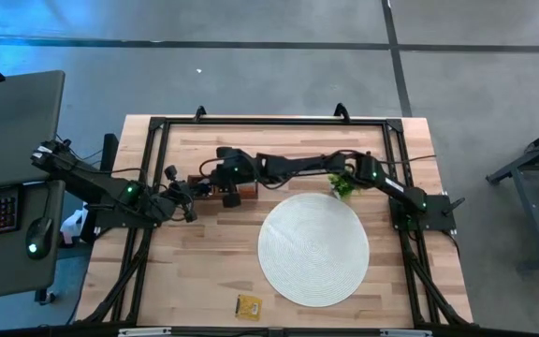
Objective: Pick & Place Tea
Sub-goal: Put the violet tea bag into the left section of the wooden organizer
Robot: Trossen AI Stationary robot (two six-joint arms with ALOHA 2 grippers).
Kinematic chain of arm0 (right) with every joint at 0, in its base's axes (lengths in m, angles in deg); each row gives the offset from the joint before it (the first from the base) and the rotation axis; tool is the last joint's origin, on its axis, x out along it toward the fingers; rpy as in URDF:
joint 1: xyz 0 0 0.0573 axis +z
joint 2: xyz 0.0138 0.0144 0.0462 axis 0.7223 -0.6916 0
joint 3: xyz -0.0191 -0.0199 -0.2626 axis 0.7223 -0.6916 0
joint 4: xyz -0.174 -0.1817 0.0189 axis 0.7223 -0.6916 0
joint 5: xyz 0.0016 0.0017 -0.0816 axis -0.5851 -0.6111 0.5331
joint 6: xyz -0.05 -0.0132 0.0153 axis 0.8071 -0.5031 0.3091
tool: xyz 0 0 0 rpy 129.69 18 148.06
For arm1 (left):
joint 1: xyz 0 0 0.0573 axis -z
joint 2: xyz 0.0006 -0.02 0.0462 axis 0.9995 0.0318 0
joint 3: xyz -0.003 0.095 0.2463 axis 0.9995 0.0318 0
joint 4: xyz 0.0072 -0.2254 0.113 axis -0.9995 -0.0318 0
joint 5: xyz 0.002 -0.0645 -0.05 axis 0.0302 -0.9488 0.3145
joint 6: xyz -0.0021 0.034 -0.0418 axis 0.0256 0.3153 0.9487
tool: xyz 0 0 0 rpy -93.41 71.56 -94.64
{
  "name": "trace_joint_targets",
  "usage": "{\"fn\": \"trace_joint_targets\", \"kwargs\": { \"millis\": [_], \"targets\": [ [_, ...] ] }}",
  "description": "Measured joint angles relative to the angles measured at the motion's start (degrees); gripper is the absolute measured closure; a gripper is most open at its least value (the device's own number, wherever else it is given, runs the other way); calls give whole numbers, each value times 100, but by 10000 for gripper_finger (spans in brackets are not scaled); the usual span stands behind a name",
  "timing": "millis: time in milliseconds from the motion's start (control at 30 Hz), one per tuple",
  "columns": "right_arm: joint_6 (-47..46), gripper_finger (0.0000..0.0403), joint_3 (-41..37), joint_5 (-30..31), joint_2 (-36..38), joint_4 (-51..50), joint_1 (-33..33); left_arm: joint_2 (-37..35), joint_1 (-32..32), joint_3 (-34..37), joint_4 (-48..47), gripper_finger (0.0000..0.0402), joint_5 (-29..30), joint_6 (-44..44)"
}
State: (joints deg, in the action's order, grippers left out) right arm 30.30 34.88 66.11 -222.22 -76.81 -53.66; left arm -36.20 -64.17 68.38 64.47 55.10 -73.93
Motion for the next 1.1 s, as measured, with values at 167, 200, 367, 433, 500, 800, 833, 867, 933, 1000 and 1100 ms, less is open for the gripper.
{"fn": "trace_joint_targets", "kwargs": {
  "millis": [167, 200, 367, 433, 500, 800, 833, 867, 933, 1000, 1100],
  "targets": [
    [-25, 395, -16, -183, -31, 80, -35, 0, 0, 0, -12, 401, 32, 2],
    [-23, 396, -16, -185, -33, 78, -35, 0, 0, 0, -23, 401, 49, 26],
    [-58, 399, -16, -248, -35, -53, -18, 4, 0, 0, -32, 401, 133, 46],
    [-92, 399, -16, -191, -35, -74, -3, 4, 0, 2, -34, 398, 133, 46],
    [-244, 398, -16, -214, -35, -92, 1, 4, 0, 2, -31, 391, 141, 46],
    [-667, 401, -16, -93, -46, -95, -7, 2, 0, 2, -423, 308, 486, 725],
    [-673, 401, -15, -92, -65, -84, -5, 2, 0, 2, -504, 299, 582, 897],
    [-672, 401, -16, -93, -80, -82, -5, 4, 0, 2, -556, 291, 679, 1090],
    [-679, 402, -15, -91, -137, -78, -5, 2, 0, 2, -632, 280, 945, 1448],
    [-687, 402, -14, -88, -202, -24, -5, 2, 0, 2, -655, 276, 1151, 1731],
    [-681, 402, -18, -43, -332, 159, -5, 2, 0, 4, -664, 275, 1285, 2013]
  ]
}}
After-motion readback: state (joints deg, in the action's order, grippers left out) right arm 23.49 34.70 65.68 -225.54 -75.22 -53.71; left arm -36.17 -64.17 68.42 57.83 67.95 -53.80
